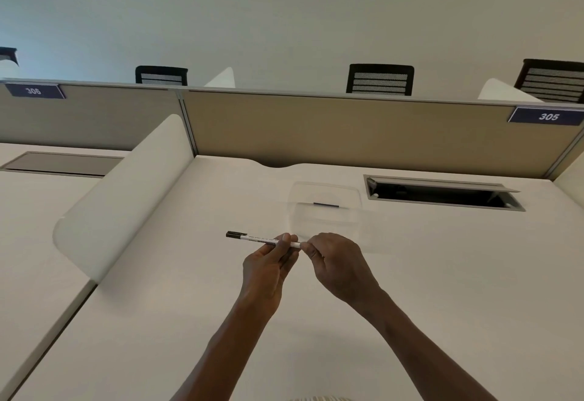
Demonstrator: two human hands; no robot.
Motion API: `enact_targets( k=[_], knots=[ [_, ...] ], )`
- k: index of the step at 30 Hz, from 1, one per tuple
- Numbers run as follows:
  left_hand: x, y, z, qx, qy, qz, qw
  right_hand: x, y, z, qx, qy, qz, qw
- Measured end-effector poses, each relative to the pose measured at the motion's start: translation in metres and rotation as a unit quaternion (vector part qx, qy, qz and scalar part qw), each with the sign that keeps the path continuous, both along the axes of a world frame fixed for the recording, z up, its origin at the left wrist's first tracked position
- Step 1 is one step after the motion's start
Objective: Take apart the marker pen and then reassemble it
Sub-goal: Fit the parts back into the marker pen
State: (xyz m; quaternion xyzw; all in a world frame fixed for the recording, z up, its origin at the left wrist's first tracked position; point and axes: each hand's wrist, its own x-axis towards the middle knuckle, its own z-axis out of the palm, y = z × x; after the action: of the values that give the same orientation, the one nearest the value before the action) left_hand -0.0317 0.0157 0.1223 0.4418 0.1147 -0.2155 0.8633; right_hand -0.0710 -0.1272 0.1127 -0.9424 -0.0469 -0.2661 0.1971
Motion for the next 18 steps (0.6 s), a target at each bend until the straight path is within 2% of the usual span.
enact_targets(
  k=[4,10,13,17,18],
  knots=[
    [-0.0013,0.0012,0.0018,0.003,-0.012,-0.002,1.000,0.0004,0.0026,0.0050,0.093,0.079,-0.001,0.993],
    [-0.0008,0.0042,0.0019,0.004,-0.013,-0.002,1.000,-0.0054,0.0017,0.0073,0.019,0.045,0.025,0.998],
    [-0.0032,0.0036,0.0022,0.011,-0.016,-0.013,1.000,-0.0051,0.0053,0.0056,-0.010,0.037,0.006,0.999],
    [-0.0039,0.0045,0.0038,0.014,-0.027,-0.020,0.999,-0.0046,0.0080,0.0078,0.131,0.110,-0.003,0.985],
    [-0.0039,0.0047,0.0043,0.014,-0.026,-0.017,0.999,-0.0065,0.0082,0.0097,0.128,0.117,-0.002,0.985]
  ],
)
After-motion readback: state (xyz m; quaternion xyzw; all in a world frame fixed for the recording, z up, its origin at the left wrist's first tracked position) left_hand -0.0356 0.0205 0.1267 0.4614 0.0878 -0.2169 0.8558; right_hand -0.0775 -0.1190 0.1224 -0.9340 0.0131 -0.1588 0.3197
